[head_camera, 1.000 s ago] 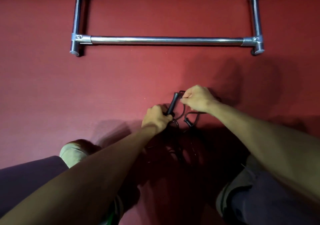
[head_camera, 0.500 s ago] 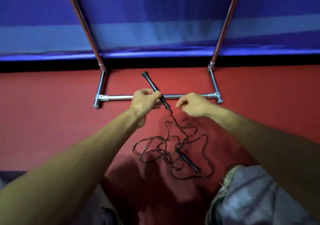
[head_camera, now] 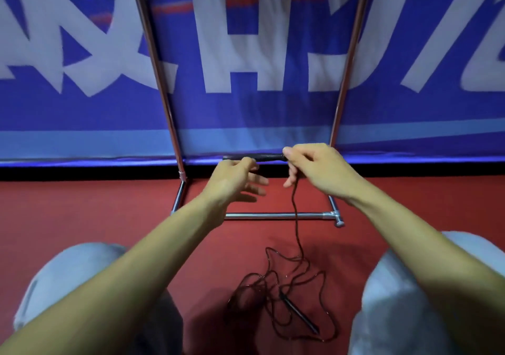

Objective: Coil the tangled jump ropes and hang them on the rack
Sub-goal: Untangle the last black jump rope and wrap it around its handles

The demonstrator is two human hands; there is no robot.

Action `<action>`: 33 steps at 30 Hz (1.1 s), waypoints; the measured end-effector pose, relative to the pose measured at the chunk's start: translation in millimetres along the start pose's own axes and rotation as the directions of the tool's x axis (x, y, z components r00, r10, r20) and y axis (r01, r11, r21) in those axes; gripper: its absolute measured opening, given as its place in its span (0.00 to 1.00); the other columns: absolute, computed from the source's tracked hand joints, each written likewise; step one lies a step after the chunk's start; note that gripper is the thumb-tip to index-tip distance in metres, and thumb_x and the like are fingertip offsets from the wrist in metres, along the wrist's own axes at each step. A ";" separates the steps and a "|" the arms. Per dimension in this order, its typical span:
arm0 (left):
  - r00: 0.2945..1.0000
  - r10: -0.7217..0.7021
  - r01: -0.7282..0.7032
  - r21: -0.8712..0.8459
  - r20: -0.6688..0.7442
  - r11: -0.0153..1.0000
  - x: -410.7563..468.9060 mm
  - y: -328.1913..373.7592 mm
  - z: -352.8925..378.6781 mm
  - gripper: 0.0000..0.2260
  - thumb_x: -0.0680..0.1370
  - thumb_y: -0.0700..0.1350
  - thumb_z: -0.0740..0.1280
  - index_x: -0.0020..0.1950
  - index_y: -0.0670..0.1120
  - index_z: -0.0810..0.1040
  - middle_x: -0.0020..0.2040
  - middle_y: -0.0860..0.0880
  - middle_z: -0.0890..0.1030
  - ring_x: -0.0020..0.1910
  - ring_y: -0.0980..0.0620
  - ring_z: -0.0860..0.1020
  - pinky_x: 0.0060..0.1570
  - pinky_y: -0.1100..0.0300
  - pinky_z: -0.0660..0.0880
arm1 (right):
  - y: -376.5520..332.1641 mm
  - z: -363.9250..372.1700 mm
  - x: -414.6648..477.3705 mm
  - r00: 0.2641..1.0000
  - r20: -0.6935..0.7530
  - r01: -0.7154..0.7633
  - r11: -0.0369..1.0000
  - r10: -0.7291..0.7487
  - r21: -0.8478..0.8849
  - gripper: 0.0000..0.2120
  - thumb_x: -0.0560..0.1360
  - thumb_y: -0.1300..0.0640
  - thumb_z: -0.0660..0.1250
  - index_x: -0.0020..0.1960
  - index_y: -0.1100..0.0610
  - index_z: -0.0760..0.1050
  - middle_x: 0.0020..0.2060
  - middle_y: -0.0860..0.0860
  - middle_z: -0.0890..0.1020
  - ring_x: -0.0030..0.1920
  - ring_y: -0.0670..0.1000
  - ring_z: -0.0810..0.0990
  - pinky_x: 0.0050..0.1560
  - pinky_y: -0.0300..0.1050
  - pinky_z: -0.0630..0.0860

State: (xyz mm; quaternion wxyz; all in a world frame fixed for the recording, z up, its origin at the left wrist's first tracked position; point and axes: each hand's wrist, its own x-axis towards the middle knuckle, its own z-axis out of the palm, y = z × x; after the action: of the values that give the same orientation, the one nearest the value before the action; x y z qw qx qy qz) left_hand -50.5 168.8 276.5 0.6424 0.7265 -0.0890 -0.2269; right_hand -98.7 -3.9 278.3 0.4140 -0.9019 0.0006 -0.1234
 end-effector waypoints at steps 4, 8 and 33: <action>0.961 0.261 -0.223 0.297 -0.092 0.928 -2.0 -17.8 3.2 0.06 0.76 0.38 0.65 0.47 0.49 0.77 0.38 0.51 0.78 0.36 0.53 0.75 0.42 0.58 0.72 | -3.7 4.0 2.4 0.990 -0.144 0.017 0.996 -0.004 0.091 0.21 0.81 0.49 0.58 0.30 0.55 0.67 0.23 0.50 0.72 0.27 0.53 0.80 0.44 0.55 0.77; 0.838 0.540 -0.486 0.563 0.082 0.669 -3.3 -9.1 5.7 0.21 0.75 0.40 0.69 0.66 0.50 0.70 0.57 0.50 0.68 0.57 0.54 0.66 0.59 0.63 0.63 | -15.6 8.4 3.2 0.993 -0.106 -0.004 0.937 0.044 0.350 0.20 0.82 0.52 0.58 0.32 0.57 0.66 0.27 0.54 0.66 0.23 0.50 0.70 0.36 0.56 0.76; 0.983 0.084 -0.170 -0.649 -0.162 0.741 -17.5 13.8 -42.6 0.11 0.79 0.49 0.56 0.39 0.48 0.68 0.26 0.53 0.62 0.20 0.56 0.56 0.20 0.65 0.51 | 2.5 33.6 -26.0 0.922 0.364 -0.060 0.978 0.130 -0.199 0.14 0.81 0.55 0.58 0.40 0.58 0.74 0.33 0.51 0.83 0.32 0.51 0.83 0.36 0.45 0.79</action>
State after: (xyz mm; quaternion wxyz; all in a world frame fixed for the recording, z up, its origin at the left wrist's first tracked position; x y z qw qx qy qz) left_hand -44.7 212.1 296.8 0.8756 0.4574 -0.0129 -0.1546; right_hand -116.2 22.3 249.5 0.3269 -0.9420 -0.0231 0.0719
